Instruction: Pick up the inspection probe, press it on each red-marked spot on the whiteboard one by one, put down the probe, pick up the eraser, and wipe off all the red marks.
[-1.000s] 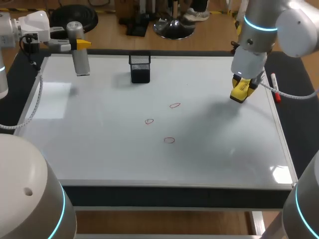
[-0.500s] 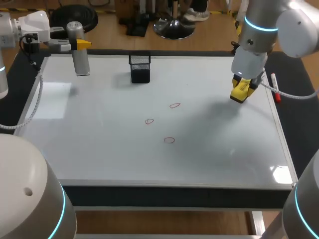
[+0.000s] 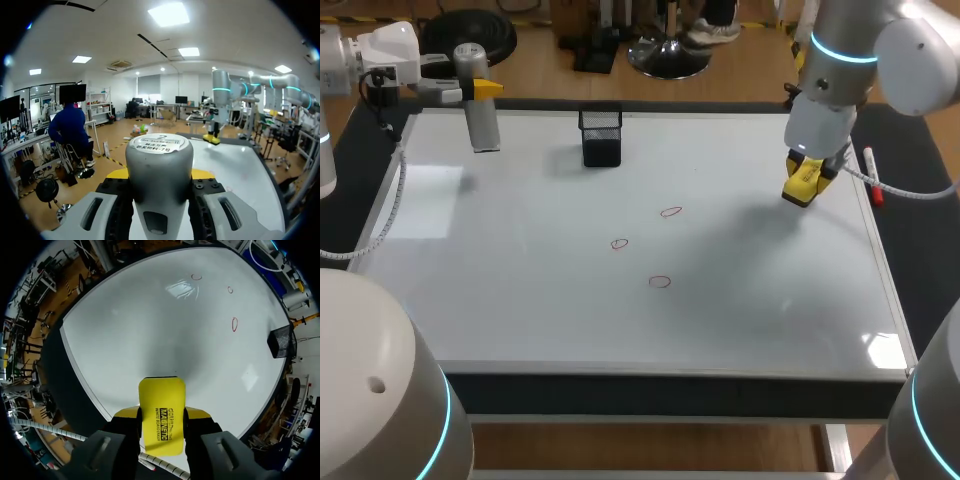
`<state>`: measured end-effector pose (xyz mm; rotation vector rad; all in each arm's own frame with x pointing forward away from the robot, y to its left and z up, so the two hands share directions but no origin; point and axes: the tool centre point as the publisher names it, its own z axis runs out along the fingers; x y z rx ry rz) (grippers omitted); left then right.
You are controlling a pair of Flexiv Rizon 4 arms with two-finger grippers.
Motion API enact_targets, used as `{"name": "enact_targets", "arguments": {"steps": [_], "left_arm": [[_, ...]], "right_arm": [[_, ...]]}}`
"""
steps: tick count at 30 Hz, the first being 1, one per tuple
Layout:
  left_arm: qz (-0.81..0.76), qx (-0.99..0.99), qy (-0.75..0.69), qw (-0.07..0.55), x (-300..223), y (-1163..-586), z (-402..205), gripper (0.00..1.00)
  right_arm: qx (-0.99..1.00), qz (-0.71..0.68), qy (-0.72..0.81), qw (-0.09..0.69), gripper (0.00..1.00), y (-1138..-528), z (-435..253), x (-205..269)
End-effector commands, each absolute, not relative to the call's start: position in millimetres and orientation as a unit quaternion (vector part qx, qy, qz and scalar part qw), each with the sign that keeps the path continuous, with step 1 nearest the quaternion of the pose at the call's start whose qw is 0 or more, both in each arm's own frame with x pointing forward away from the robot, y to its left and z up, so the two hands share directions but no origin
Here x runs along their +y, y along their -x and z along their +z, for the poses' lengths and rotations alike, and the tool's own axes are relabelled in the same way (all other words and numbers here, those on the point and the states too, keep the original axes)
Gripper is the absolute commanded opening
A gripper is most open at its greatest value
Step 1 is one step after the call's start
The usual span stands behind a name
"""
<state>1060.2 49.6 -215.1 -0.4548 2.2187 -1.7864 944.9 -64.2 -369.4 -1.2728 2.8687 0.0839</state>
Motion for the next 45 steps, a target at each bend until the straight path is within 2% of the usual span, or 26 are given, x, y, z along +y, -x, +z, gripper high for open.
{"name": "enact_targets", "arguments": {"steps": [1, 7, 14, 26, 45], "left_arm": [[-0.615, 0.762, 0.156, 0.13, 49.4, -1059.3, -214.8, 0.0], [-0.615, 0.762, 0.156, 0.13, 49.4, -1059.3, -214.8, 0.0], [-0.616, 0.763, 0.143, 0.136, 36.7, -1029.9, -209.1, 0.0], [-0.612, 0.766, 0.134, 0.142, -13.6, -976.7, -215.9, 0.0], [-0.637, 0.756, 0.105, 0.11, -92.8, -923.2, -238.3, 0.0]], "right_arm": [[0.913, 0.026, 0.406, 0.001, 0.0, -944.8, -368.8, -64.9], [0.913, 0.026, 0.406, 0.001, 0.0, -944.8, -368.8, -64.9], [0.913, 0.026, 0.406, 0.001, 0.0, -944.8, -368.8, -64.9], [0.913, 0.026, 0.406, 0.001, 0.0, -944.8, -368.8, -64.9], [0.913, 0.026, 0.406, 0.001, 0.0, -944.8, -368.8, -64.9]]}}
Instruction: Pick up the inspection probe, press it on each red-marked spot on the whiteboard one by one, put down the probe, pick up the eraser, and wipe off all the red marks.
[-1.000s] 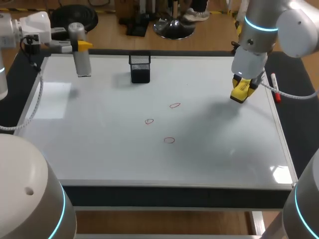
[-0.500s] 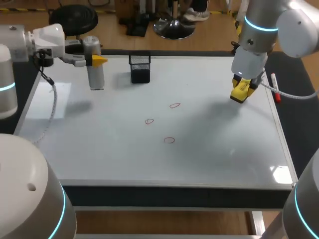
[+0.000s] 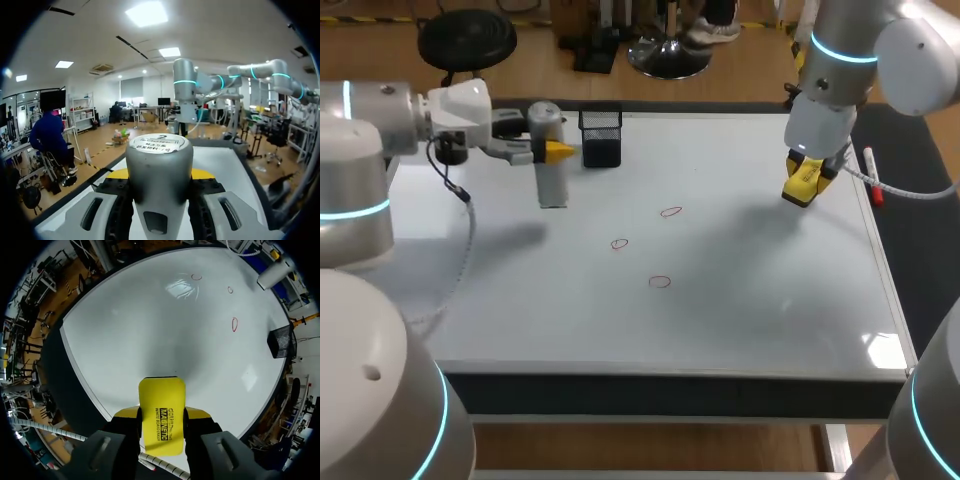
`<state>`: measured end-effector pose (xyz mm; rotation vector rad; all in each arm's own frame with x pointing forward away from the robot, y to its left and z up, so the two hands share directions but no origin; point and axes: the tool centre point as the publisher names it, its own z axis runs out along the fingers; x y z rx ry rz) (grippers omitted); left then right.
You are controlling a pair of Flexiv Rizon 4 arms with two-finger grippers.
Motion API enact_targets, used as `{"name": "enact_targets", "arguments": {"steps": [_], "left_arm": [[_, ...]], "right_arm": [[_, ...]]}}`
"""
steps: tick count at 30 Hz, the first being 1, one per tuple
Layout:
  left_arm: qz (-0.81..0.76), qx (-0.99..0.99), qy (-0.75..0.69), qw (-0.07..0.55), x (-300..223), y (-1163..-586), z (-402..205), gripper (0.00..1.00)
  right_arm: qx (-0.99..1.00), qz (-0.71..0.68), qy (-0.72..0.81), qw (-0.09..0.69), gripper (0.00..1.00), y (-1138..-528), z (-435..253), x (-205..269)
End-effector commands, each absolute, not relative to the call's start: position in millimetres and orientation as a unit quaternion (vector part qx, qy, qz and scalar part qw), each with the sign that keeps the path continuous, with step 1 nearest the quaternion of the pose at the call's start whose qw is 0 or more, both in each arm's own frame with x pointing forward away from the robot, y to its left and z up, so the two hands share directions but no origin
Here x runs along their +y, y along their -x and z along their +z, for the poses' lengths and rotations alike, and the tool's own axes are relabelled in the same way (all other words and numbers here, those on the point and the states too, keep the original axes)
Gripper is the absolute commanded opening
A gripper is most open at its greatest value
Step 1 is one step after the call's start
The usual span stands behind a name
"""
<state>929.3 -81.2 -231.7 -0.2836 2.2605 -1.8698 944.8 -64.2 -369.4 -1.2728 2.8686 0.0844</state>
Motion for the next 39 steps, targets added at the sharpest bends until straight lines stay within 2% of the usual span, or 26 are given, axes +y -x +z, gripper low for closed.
{"name": "enact_targets", "arguments": {"steps": [1, 19, 39], "left_arm": [[-0.638, 0.755, 0.103, 0.11, -96.1, -921.0, -239.5, 0.0], [-0.653, 0.75, 0.055, 0.091, -147.9, -884.0, -253.4, 0.0], [-0.661, 0.746, 0.043, 0.072, -175.7, -880.7, -272.9, 0.0]], "right_arm": [[0.913, 0.026, 0.406, 0.001, 0.0, -944.8, -368.8, -64.9], [0.913, 0.026, 0.406, 0.001, 0.0, -944.8, -368.8, -64.9], [0.913, 0.026, 0.406, 0.001, 0.0, -944.8, -368.8, -64.9]]}}
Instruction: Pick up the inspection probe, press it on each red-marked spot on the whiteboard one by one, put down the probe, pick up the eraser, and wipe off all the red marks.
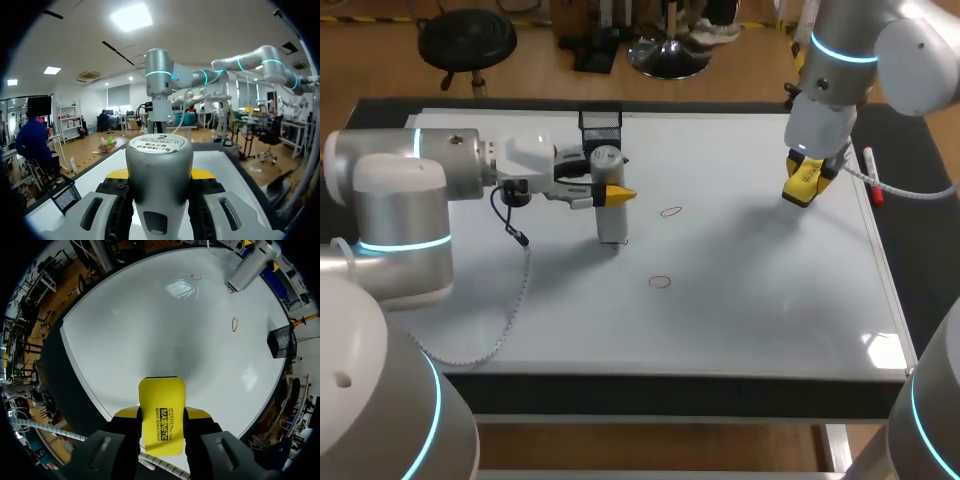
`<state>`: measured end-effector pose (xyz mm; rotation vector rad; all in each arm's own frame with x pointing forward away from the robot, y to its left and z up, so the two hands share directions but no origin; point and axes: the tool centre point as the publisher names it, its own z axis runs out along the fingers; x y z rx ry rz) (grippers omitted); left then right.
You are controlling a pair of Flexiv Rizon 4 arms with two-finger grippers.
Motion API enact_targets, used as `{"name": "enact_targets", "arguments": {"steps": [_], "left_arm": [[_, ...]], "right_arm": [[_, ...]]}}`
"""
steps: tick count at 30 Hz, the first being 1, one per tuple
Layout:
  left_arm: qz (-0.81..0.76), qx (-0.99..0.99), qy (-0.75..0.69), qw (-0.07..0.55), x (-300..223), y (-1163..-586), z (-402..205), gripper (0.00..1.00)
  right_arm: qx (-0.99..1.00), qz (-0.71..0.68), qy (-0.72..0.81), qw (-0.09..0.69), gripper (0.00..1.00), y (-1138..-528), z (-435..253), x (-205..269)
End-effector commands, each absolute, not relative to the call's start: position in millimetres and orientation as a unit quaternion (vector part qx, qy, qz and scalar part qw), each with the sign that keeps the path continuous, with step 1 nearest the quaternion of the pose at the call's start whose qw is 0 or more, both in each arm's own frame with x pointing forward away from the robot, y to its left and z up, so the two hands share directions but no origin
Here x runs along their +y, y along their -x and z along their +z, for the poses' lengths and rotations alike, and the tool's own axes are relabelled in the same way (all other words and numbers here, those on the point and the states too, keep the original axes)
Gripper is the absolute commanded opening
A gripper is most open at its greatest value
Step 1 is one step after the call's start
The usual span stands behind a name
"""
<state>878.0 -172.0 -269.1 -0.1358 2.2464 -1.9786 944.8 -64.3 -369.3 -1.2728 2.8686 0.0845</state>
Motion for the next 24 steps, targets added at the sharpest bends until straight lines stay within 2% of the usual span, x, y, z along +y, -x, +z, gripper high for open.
{"name": "enact_targets", "arguments": {"steps": [1, 24], "left_arm": [[-0.661, 0.746, 0.042, 0.071, -176.0, -880.6, -273.4, 0.0], [-0.656, 0.751, 0.042, 0.067, -177.8, -880.2, -282.9, 0.0]], "right_arm": [[0.913, 0.026, 0.406, 0.001, 0.0, -944.8, -368.8, -64.9], [0.913, 0.026, 0.406, 0.001, 0.0, -944.8, -368.8, -64.9]]}}
